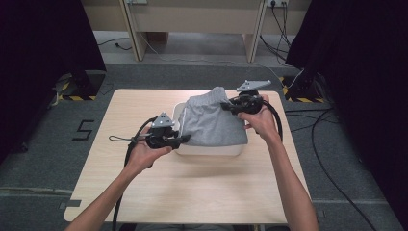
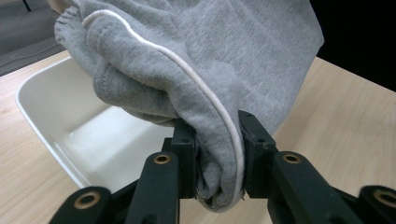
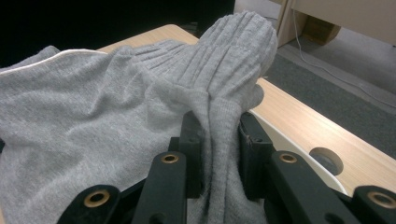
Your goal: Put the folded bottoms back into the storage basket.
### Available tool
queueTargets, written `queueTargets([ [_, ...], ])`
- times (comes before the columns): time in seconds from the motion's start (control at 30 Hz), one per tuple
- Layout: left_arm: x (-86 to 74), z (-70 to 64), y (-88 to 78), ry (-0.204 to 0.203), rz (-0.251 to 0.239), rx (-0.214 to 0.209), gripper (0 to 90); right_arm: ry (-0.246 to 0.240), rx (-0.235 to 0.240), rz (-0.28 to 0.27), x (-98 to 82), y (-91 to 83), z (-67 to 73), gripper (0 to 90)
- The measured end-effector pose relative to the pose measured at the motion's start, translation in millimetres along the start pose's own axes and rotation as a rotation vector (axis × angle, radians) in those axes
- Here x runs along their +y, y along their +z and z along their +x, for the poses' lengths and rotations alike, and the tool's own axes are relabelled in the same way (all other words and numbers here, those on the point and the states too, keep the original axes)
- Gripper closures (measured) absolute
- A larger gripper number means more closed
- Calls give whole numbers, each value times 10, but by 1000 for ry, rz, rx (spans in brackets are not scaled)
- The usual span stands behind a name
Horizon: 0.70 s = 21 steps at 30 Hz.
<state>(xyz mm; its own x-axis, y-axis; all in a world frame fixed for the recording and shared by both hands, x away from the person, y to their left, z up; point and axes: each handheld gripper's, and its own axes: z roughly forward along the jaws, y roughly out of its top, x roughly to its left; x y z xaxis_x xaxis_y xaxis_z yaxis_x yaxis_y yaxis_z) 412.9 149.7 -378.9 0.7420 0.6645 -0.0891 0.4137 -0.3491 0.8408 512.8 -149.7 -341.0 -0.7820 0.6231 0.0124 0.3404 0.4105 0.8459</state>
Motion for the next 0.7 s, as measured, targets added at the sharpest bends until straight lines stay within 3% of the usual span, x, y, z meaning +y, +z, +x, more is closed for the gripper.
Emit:
queueTargets([
  [0.27,0,133,193,-26,18,18,709,12,-12,10,-12,126,-134,754],
  [0.7,-86,311,454,-59,73,41,709,49,-28,74,-111,431,-268,753],
])
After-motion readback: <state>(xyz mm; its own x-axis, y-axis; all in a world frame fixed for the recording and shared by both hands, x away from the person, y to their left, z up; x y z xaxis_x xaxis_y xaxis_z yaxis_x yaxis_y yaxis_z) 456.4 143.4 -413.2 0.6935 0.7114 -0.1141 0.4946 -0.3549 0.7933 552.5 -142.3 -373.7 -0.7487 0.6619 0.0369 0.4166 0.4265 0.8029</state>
